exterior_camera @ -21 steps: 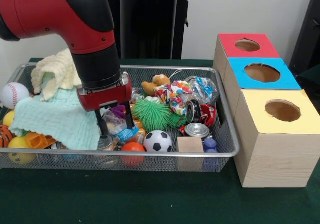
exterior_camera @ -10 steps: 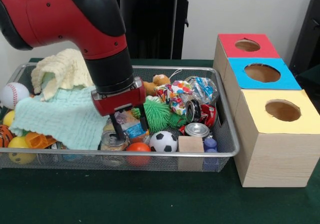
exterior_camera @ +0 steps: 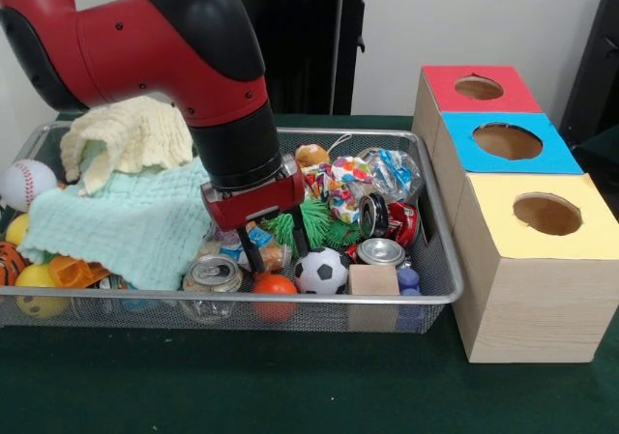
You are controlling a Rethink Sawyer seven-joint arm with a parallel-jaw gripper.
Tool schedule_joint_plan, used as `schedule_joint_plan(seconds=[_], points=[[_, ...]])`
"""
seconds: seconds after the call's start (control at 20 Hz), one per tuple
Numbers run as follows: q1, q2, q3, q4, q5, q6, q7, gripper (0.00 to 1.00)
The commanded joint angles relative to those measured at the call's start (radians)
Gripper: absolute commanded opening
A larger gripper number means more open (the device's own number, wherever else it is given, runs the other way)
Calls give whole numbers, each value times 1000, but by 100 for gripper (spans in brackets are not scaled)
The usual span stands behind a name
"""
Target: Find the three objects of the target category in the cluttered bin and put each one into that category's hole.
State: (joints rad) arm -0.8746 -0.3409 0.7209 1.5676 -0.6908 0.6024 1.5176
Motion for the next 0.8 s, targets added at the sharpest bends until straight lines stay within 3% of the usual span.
schedule_joint_plan(seconds=[0.05, 0.65, 0.8], points=[[20, 94, 5, 7, -51, 27, -189, 100], [18, 96, -14, -6, -68, 52, -218, 100], [24, 68, -22, 10, -72, 61, -211, 100]])
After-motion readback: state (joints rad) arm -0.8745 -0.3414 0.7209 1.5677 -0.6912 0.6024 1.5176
